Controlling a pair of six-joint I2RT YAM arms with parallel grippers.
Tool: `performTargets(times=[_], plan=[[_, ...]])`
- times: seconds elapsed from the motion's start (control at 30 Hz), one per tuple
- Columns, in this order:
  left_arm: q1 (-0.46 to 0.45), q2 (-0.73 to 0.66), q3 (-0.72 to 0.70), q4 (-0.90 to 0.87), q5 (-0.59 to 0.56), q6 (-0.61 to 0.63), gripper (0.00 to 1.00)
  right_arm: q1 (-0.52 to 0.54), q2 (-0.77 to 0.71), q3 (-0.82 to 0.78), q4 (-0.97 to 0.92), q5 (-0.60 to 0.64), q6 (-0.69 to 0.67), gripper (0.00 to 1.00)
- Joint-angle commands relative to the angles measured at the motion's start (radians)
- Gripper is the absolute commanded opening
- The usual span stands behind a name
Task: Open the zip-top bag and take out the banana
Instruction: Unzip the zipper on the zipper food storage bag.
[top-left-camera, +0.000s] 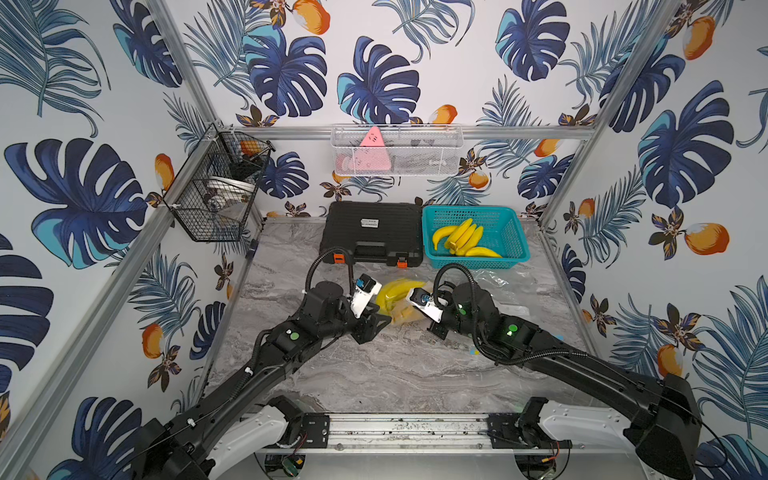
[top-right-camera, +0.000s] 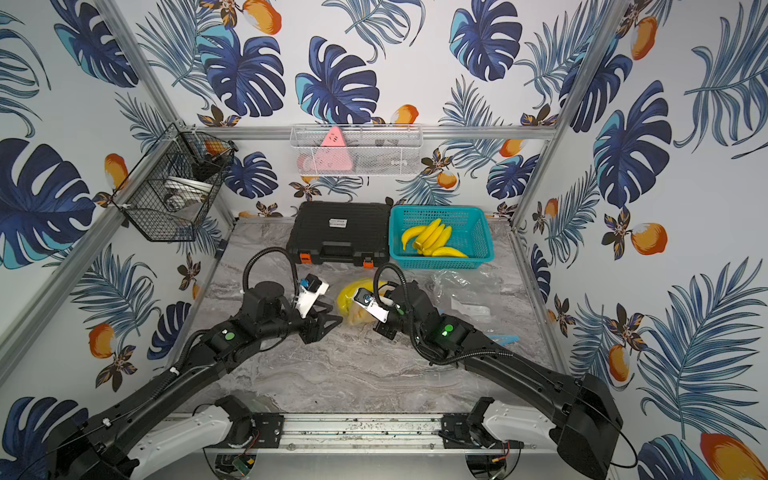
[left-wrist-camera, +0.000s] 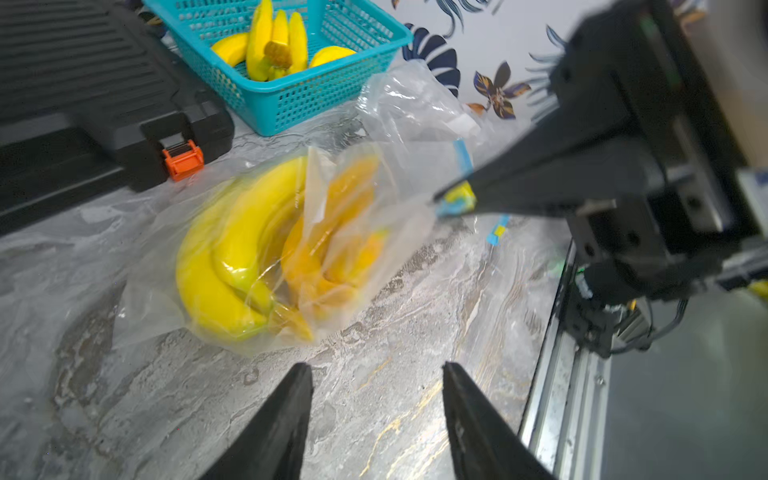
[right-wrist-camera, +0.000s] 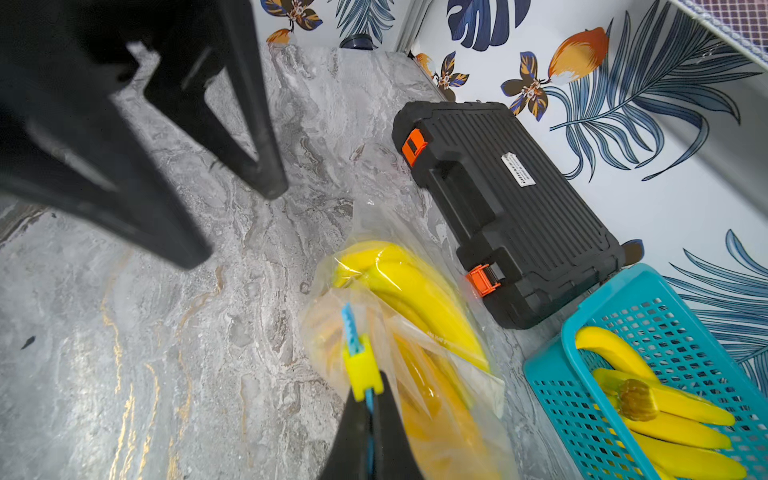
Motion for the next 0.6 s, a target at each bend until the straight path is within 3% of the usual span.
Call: performTargets(times=[0.0,0.2,0.33,0.4,0.57], plan=[[-0.005,-0.006,-0.044,0.147,0.005,0.205,0.59,-0.006,0.012,0.02,-0.032,-0.072,0.011,0.04],[-0.019,0.051,-0.08,0.38,0.003,0.251,0.65,-0.008,0.021,0.009,-0.016,-0.096,0.014,0.04],[-0.052,0.134,-0.058,0.474,0.046,0.261,0.6,-0.01,0.024,0.004,-0.002,-0.107,0.02,0.04],[-0.086,0.159,-0.058,0.506,0.009,0.271,0.57,-0.01,0.029,0.01,-0.006,-0.112,0.022,0.04],[-0.1,0.159,-0.068,0.545,0.003,0.281,0.38,-0.011,0.038,0.011,-0.011,-0.117,0.02,0.05]])
